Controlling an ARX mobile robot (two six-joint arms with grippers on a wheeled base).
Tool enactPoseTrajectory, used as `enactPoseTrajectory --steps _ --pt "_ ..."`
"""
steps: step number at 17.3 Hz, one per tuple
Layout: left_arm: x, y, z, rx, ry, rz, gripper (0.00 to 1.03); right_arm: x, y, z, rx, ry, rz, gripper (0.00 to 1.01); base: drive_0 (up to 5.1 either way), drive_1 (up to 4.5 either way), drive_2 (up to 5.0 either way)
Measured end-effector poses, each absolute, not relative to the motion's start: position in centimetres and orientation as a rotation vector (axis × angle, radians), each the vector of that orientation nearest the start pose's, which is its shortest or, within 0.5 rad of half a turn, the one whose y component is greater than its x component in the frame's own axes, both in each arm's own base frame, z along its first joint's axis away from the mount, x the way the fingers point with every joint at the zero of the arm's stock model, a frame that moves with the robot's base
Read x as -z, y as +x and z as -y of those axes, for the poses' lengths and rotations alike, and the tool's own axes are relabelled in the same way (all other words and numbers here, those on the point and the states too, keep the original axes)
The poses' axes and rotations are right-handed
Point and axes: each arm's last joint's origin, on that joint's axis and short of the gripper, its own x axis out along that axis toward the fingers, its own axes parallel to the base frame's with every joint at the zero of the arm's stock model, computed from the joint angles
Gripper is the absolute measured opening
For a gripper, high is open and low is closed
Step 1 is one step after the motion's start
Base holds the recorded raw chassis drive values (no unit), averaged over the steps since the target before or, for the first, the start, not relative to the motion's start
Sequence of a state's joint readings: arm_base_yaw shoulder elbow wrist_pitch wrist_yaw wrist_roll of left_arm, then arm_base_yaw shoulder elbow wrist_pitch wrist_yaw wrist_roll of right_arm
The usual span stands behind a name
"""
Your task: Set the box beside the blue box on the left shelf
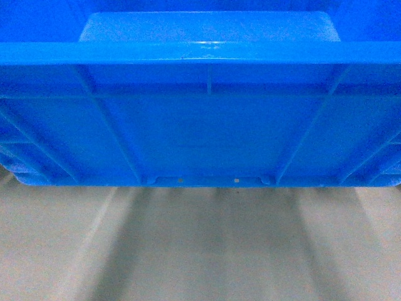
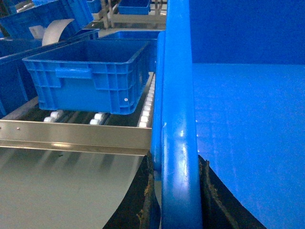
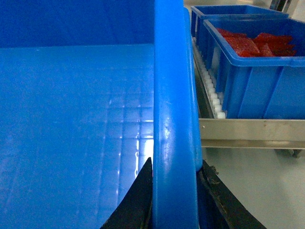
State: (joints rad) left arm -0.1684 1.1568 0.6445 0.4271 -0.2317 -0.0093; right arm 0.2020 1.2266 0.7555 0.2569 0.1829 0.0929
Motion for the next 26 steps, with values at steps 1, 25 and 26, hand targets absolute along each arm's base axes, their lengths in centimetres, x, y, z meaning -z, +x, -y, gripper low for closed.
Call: enactPoseTrajectory --steps 1,25,26 --pt "-26.92 24.99 3.57 -0.064 0.007 -0.084 0.15 -27.39 26.6 -4.91 -0.009 0.052 -0.211 0.18 0.1 4.16 -3.9" --pt "-26.93 24.99 3.57 -0.064 0.01 -0.083 0.15 -27.39 26.61 -4.91 -0.01 0.052 -0.211 0.18 0.1 4.13 -4.0" --pt "-26.96 24.99 3.58 -0.064 0.009 -0.08 0.15 -27.4 26.61 -4.91 -0.01 0.052 -0.209 0.18 0.0 4.0 -4.1"
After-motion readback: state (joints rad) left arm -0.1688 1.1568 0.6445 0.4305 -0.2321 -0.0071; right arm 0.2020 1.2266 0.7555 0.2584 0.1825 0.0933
